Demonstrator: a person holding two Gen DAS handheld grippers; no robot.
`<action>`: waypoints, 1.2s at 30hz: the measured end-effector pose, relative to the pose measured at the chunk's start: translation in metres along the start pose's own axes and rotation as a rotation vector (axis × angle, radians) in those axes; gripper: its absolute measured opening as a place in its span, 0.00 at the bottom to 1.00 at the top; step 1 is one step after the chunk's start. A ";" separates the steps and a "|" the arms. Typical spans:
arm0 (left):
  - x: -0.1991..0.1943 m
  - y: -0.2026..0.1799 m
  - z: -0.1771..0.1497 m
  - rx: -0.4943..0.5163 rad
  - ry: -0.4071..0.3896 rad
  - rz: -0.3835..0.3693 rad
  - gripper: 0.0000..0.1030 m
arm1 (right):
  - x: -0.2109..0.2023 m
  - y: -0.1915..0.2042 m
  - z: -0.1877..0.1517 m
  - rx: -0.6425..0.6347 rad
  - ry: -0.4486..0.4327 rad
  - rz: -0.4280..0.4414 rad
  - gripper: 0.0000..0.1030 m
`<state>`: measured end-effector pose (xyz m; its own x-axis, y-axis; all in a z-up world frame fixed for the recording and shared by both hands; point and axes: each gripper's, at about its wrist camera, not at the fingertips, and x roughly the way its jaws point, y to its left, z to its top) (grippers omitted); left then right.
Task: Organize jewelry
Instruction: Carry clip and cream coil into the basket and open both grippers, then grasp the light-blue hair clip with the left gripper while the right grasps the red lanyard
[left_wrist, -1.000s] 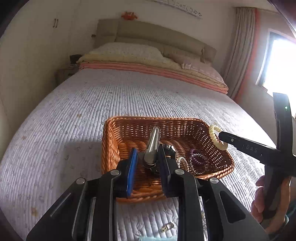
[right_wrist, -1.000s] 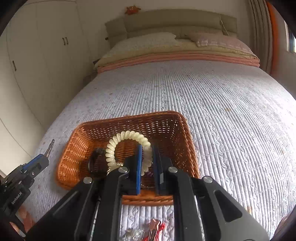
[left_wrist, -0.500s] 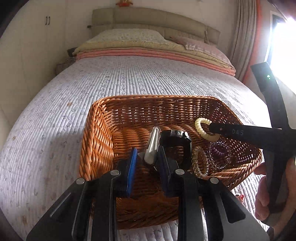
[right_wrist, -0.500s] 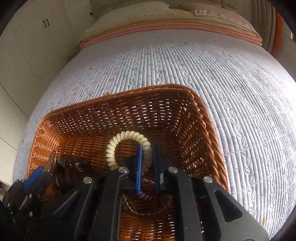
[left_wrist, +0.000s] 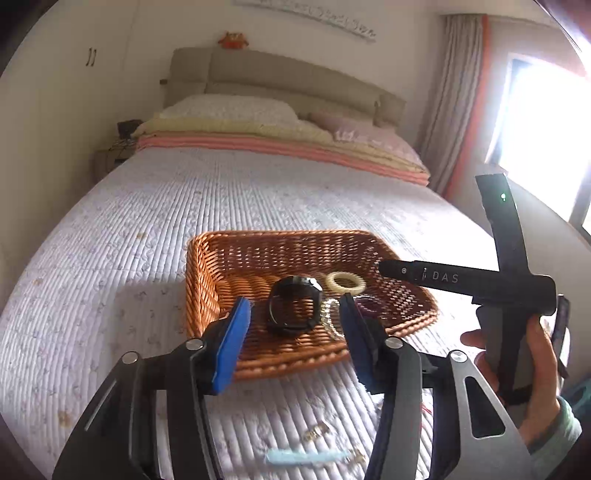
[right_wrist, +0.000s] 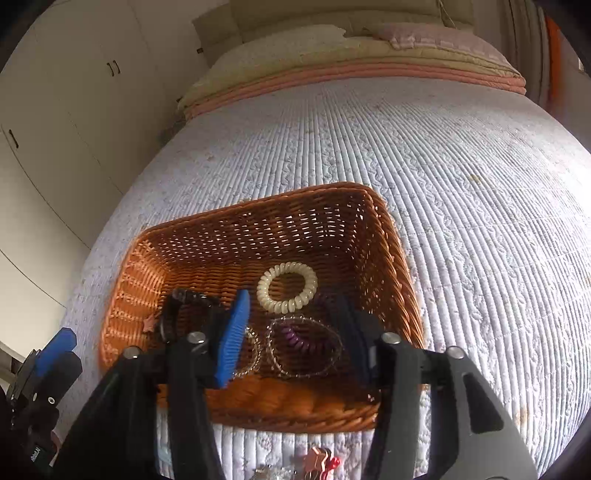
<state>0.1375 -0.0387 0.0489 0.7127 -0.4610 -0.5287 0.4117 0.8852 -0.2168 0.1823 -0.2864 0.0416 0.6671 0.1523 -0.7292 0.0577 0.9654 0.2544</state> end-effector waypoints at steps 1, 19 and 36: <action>-0.010 -0.001 -0.002 0.008 -0.009 -0.010 0.50 | -0.013 0.004 -0.003 -0.014 -0.016 0.015 0.52; -0.035 0.012 -0.077 0.115 0.134 -0.050 0.65 | -0.107 -0.009 -0.115 -0.103 -0.155 0.019 0.52; 0.029 0.023 -0.100 0.090 0.347 -0.168 0.44 | -0.048 -0.045 -0.145 -0.013 -0.027 0.018 0.52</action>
<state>0.1105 -0.0253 -0.0532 0.4034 -0.5363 -0.7414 0.5652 0.7832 -0.2591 0.0402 -0.3068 -0.0267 0.6875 0.1640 -0.7074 0.0362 0.9652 0.2589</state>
